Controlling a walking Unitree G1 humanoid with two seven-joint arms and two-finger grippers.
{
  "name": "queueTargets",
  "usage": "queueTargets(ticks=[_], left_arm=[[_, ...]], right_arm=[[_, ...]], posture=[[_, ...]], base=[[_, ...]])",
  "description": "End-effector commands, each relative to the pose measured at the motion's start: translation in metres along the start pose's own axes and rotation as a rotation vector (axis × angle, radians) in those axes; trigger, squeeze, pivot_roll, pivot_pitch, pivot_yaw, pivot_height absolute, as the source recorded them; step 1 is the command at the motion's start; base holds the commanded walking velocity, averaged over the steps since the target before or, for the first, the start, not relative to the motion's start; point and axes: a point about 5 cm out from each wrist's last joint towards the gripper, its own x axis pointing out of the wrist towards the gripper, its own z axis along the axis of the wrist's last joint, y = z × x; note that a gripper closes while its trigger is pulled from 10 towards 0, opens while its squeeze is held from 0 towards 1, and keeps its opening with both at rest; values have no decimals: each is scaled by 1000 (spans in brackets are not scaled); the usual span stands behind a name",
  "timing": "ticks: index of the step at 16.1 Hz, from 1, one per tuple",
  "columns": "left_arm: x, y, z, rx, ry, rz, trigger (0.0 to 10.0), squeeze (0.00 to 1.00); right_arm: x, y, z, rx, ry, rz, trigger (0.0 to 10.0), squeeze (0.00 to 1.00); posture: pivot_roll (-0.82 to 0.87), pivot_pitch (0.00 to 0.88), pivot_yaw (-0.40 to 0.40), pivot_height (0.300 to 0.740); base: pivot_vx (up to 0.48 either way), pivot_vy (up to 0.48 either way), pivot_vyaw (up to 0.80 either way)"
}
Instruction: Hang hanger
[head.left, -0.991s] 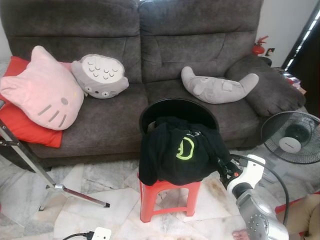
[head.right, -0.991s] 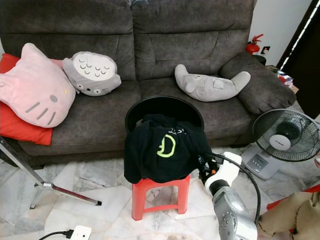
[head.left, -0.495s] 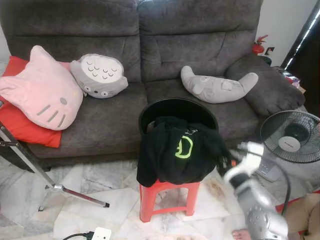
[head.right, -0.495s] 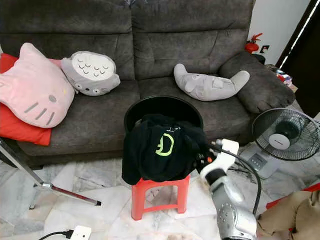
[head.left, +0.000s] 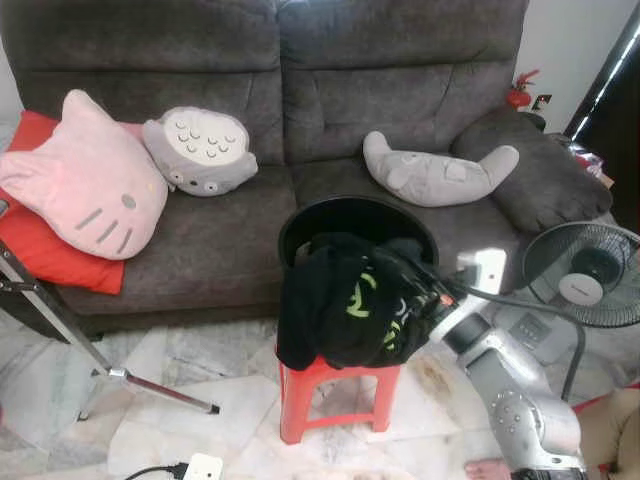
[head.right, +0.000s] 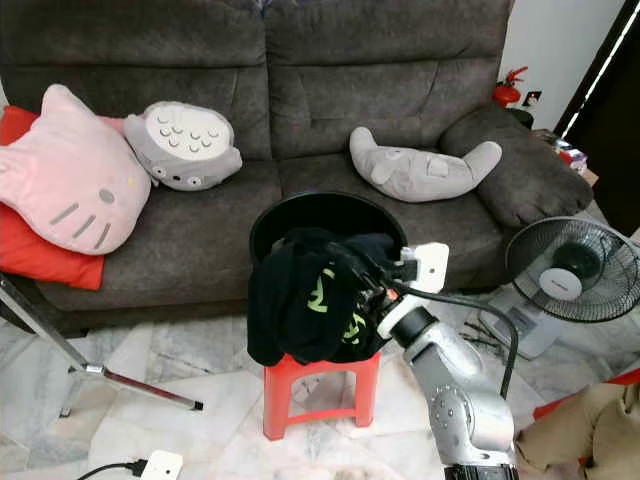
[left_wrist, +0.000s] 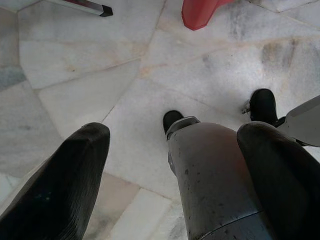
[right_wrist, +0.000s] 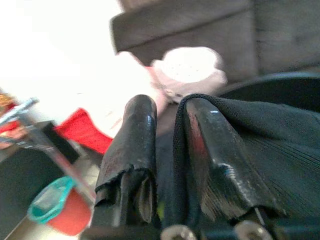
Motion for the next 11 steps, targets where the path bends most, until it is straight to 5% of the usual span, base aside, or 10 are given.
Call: queueTargets(ticks=[1,6,8,9,11], left_arm=[[-1,-6,-8,3,34,-20,10000,0],[-1,-6,-8,-4,35,-24,10000,0],[-1,-6,-8,-3,37,-28,10000,0],[-1,-6,-8,-3,38,-29,10000,0],[-1,-6,-8,-1,38,-31,10000,0]], right_arm=[[2,8,7,-26,-3,60,0,0],[-3,4,-8,-88,169,128,0,0],[-6,-5,-15,-126,231,70,706,0],[-9,-13,-21,-150,291,13,10000,0],[-12,-17,-29,-170,341,-6,10000,0]], posture=[[-80,0,-44,740],[-77,0,-48,740],[-79,0,-46,740],[-80,0,-44,740],[-80,0,-44,740]], base=[[0,0,0],[0,0,0],[0,0,0],[0,0,0],[0,0,0]])
